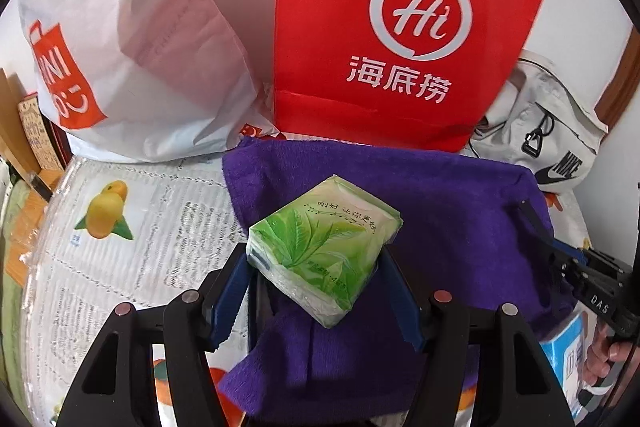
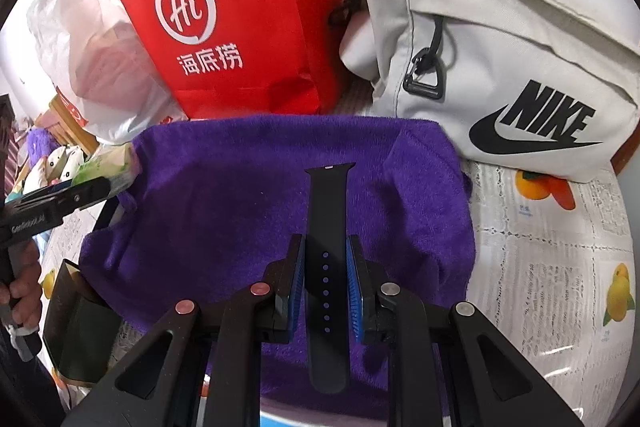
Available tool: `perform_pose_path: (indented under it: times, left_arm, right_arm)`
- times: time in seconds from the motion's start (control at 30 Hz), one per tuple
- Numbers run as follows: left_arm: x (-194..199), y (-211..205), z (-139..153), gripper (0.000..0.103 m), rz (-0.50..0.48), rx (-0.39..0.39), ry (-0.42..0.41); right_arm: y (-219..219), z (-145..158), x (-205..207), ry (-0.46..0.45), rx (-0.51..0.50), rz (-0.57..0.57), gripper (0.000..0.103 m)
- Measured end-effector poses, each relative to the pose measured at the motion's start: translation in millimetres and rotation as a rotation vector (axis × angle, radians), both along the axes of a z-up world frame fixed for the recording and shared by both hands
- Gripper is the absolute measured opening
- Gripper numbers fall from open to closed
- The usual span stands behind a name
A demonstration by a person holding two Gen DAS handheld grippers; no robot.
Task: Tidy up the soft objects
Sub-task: 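Carry the strap with the right tool while the left tool carries the tissue pack to the purple towel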
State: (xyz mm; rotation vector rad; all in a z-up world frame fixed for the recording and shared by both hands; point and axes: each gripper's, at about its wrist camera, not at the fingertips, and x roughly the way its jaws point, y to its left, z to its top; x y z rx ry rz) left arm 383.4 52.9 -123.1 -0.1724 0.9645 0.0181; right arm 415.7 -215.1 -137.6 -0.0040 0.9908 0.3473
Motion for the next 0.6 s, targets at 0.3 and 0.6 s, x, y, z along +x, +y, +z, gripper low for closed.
perform_pose_path:
  times: [0.3,0.6]
  left_arm:
    - [21,-5,-8,0.063,0.018,-0.026,0.024]
    - [28,-3,-14,0.063,0.030,-0.044,0.041]
  right_arm:
    - [-5,-13,8,0.055,0.015,-0.007,0.020]
    - [-2,-21,12,0.090,0.001,-0.001,0.020]
